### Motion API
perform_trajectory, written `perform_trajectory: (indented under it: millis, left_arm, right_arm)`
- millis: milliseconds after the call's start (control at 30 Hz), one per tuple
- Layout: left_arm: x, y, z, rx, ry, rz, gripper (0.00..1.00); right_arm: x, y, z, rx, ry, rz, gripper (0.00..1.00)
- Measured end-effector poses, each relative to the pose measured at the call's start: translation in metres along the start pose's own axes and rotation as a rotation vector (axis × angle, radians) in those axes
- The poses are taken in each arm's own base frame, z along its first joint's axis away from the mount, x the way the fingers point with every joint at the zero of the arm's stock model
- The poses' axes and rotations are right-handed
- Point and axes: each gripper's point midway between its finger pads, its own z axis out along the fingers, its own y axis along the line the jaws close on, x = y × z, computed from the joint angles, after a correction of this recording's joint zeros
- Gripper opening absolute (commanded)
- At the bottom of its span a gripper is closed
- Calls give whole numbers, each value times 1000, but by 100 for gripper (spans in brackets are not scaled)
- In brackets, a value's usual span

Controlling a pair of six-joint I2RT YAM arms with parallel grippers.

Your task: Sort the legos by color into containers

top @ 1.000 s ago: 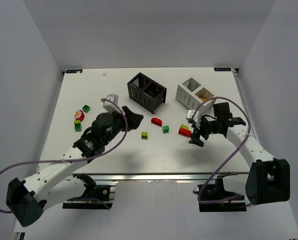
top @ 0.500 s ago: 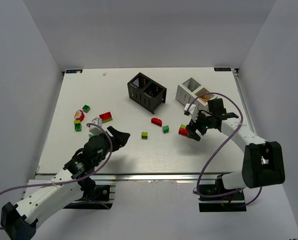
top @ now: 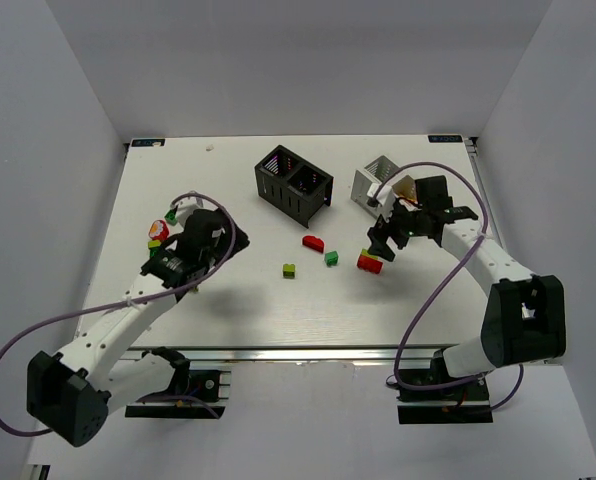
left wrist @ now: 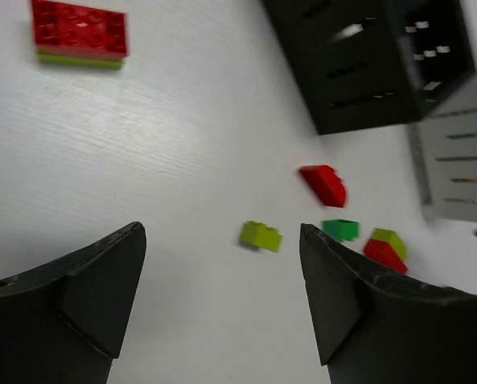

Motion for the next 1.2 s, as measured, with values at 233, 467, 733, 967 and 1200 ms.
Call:
perform_trajectory:
  millis: [233,467,733,967,1200]
  left_arm:
    - [-1,65,21,-194,113,-90,88]
    - [-35,105,41,-357,110,-334,88]
    - [-82,104,58,-430,60,-470,87]
    - [-75,104,72,-434,129,-420,86]
    - [-44,111,73,-438,212,-453,86]
  right_arm:
    - [-22,9,-10,4,-100,-56,89]
    - [-53,16,-27,13,-206,-110,83]
    - [-81,3,-40,58,-262,-33,45]
    - [-103,-17,-60,135,-300,33,73]
    - [-112,-21,-68,148,-317,33,84]
